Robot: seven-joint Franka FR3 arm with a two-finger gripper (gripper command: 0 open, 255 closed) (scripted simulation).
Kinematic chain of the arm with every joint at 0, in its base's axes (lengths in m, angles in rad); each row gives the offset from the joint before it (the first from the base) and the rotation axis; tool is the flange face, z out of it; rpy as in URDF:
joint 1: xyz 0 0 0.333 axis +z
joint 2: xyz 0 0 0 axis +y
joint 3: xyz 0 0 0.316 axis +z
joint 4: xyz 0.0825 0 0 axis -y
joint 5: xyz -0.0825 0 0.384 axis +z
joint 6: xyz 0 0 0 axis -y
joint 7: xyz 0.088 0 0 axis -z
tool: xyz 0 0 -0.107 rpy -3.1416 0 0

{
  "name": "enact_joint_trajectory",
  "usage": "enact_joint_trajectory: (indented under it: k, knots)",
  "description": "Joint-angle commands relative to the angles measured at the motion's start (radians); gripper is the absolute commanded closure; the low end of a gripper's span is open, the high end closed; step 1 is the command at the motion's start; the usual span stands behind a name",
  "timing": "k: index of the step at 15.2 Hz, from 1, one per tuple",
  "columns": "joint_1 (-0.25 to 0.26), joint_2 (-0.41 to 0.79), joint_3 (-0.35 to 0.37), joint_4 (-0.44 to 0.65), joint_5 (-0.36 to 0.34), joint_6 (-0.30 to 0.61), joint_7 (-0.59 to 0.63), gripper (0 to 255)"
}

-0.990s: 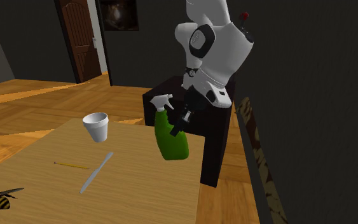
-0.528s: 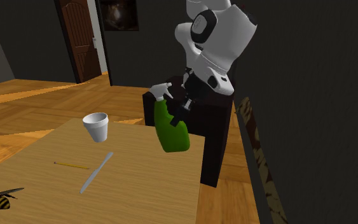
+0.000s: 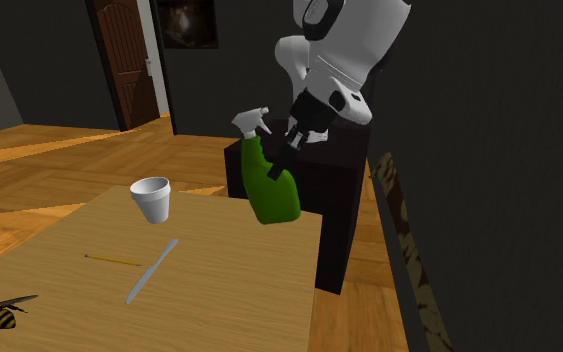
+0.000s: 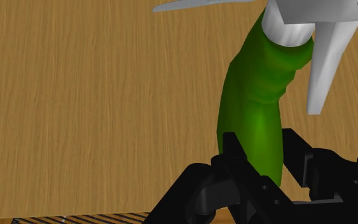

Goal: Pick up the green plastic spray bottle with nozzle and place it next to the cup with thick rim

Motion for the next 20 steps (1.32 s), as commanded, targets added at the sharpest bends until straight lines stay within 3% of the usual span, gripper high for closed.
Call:
enact_joint_trajectory:
  k: [1, 18, 20]
  knots:
    - [-0.001, -0.015, 0.003, 0.005, 0.008, -0.017, -0.013, 255]
    - [-0.005, -0.125, 0.021, 0.068, 0.066, -0.162, -0.113, 255]
    - [-0.036, -0.157, 0.007, 0.019, 0.062, -0.125, -0.140, 255]
